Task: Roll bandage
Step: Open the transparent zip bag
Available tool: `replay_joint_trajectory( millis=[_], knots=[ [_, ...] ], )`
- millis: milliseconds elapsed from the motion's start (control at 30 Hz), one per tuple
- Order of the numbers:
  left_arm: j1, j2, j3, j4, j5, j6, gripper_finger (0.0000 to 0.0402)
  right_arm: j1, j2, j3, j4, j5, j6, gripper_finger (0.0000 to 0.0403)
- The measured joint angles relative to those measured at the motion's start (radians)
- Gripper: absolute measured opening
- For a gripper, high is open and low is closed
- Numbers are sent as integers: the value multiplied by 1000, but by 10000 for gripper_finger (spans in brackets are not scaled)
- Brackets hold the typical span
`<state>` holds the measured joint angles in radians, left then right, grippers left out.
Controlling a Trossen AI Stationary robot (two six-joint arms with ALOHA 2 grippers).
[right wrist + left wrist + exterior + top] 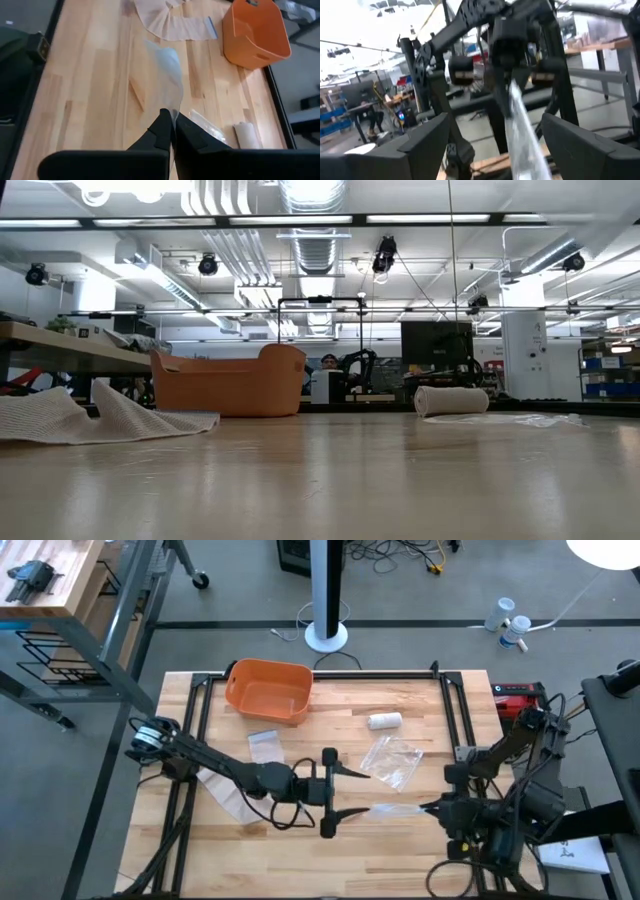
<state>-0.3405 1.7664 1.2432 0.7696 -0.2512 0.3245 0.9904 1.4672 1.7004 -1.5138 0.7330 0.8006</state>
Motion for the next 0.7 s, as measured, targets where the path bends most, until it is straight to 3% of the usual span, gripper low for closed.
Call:
replay_joint_trajectory(
  millis=[200,433,700],
  knots=[
    [0,0,63,-40,0,5,302,-63,-6,-38,-6,-1,2,0],
    [1,-1,148,-102,-4,59,279,-120,-7,-59,-27,-8,-110,0],
    [0,-2,206,-400,0,-46,250,-120,-6,-100,-23,-8,-68,0]
  ],
)
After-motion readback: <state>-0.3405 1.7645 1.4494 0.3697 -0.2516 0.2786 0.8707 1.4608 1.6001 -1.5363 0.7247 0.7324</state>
